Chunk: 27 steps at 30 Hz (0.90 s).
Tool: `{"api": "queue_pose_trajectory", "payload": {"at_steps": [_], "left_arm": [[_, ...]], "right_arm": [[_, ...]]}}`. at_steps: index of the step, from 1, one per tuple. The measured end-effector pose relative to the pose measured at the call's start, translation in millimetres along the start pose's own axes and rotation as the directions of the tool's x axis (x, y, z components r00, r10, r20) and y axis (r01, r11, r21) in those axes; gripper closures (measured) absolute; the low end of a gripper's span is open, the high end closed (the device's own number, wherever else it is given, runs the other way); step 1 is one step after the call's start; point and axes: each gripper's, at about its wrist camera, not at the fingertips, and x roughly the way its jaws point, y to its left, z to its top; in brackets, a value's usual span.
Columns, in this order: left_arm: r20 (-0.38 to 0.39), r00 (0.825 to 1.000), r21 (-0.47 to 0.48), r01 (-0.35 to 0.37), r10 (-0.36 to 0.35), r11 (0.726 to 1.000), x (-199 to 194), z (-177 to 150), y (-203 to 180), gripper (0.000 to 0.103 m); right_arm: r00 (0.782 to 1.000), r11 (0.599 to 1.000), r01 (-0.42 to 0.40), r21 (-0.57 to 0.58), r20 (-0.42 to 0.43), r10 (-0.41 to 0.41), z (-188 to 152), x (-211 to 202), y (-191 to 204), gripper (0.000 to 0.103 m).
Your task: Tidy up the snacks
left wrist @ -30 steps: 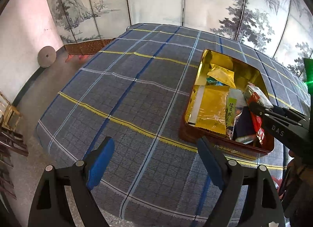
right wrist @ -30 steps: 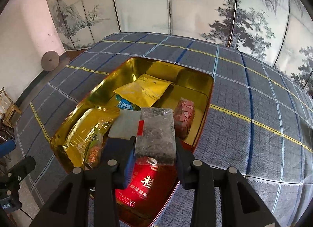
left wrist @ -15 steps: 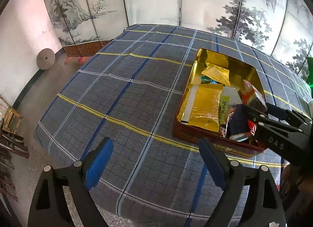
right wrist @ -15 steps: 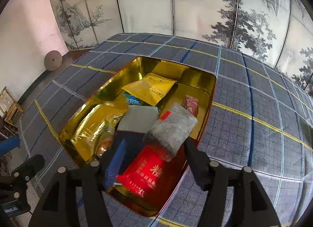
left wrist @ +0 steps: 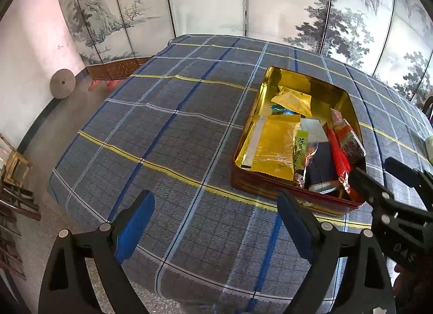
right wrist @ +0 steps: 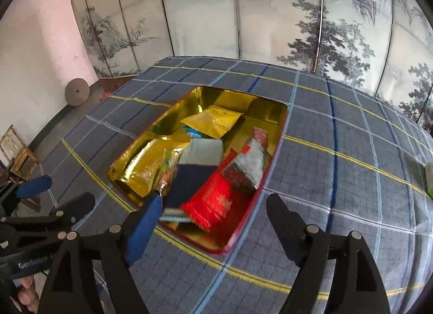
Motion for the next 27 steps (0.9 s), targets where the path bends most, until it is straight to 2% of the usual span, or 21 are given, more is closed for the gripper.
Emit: {"api": "queue_pose_trajectory", "payload": {"at_steps": [14,27], "left_arm": [[-0.015,1.000,0.014,0.004,-0.004,1.000,-2,-3,-9,0.013],[-0.014,1.000,0.013,-0.007,0.007,1.000,-3,-3,-12,0.013]], "right_arm": [[0.999,1.000,0.012,-0.015,-0.047,-0.012,-15,1,-1,0.022],[0.998,1.000,-0.012,-0.001,-0.062,0.012,-18,2,-3,0.022]]}}
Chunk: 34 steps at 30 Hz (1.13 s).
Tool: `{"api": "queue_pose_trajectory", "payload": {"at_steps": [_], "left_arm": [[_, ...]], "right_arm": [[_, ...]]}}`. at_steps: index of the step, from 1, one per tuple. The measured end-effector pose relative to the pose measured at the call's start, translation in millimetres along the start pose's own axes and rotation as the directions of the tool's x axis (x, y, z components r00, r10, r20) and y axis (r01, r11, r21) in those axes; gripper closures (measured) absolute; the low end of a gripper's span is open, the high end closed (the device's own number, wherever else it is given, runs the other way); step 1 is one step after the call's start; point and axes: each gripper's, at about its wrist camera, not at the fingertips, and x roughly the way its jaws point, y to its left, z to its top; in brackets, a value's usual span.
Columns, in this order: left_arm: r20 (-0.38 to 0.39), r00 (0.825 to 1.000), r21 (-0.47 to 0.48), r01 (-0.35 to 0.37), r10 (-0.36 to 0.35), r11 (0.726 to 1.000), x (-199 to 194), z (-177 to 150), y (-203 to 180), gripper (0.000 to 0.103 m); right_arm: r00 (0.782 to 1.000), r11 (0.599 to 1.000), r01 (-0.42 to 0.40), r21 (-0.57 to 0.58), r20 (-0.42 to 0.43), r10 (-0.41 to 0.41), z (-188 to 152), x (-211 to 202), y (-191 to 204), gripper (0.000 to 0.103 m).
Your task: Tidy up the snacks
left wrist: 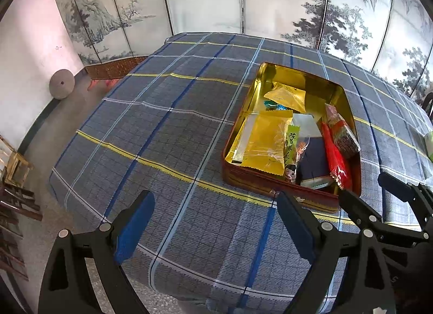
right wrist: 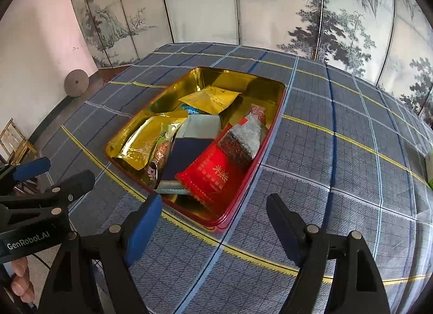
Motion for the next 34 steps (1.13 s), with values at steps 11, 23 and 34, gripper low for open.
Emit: {"api": "queue_pose_trajectory", "payload": {"at_steps": [11,23,34], "left_arm": [[0.006,1.000,0.010,-0.016,0.016,1.000,-0.5,2.9,-1.4,0.013],[-0.002,1.000,0.002,-0.004,0.004,1.000,1.3,4.3,-2.3,0.013],[-0.011,1.000,-0.014,0.008,-0.008,1.000,7.0,2.5,1.7,0.013]], "right_arm": [[1.000,1.000,0.002,-0.007,-0.018,-0.002,-1.7,2.4,-2.2,0.022],[1.000,1.000,0.004,-0.008,-0.027,-0.004,-1.8,4.2,-2.2,0.022],[0.999,1.000,0.008,-0.008,-0.034,-0.009,-2.9,8.0,-3.1,0.022]]}}
